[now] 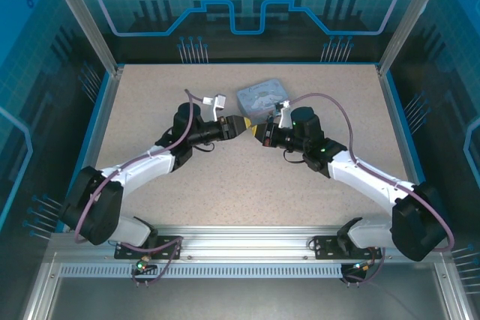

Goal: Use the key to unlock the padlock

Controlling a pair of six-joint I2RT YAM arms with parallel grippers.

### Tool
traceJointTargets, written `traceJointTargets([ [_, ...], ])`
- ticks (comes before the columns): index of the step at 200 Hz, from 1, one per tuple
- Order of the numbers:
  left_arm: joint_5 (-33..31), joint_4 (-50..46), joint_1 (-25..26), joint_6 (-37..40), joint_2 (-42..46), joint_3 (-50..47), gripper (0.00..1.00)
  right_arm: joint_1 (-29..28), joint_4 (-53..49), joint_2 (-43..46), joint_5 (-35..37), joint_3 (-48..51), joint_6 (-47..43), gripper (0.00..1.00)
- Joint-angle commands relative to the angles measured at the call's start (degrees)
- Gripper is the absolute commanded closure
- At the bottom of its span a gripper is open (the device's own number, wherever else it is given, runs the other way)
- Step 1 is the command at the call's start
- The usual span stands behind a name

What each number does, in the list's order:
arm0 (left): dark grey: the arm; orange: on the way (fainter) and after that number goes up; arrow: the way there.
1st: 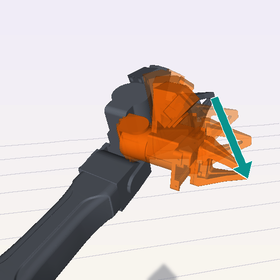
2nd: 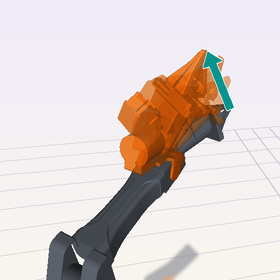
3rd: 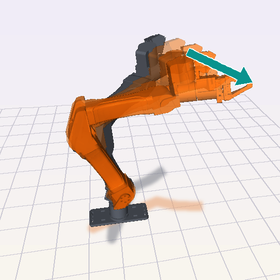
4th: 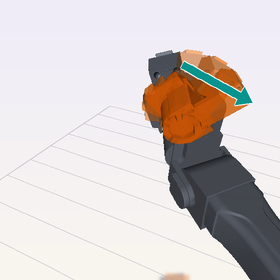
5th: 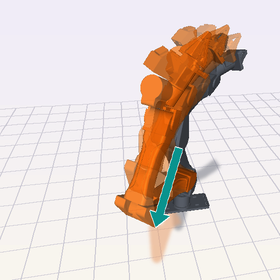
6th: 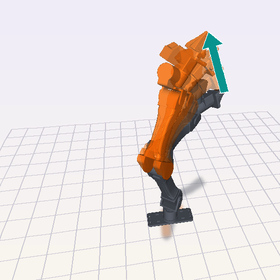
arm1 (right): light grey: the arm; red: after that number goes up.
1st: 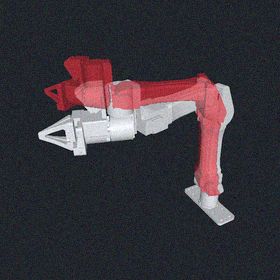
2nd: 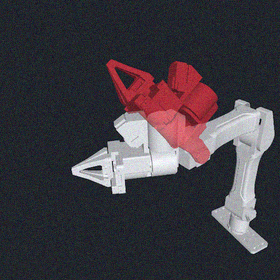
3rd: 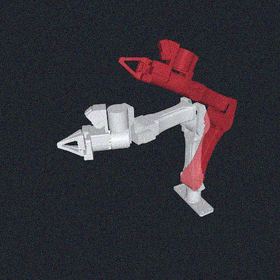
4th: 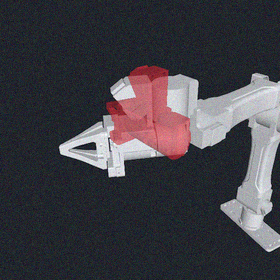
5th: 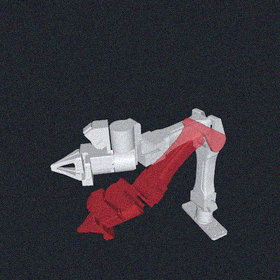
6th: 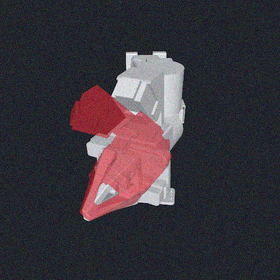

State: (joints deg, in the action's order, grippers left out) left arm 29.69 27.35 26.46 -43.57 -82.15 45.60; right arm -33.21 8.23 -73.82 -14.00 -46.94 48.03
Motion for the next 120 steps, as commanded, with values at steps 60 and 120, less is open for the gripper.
traceJointTargets([
  [60, 0.8, 1.4, 0.7, 0.9, -0.9, 2.2, 0.57, -0.6, -0.3, 0.4, -0.9, -0.7, -0.4, 1.00],
  [120, 0.9, 1.6, 0.7, 1.0, -1.5, 2.5, 0.79, -1.1, -1.1, -0.2, -1.3, -1.7, -1.0, 1.00],
])
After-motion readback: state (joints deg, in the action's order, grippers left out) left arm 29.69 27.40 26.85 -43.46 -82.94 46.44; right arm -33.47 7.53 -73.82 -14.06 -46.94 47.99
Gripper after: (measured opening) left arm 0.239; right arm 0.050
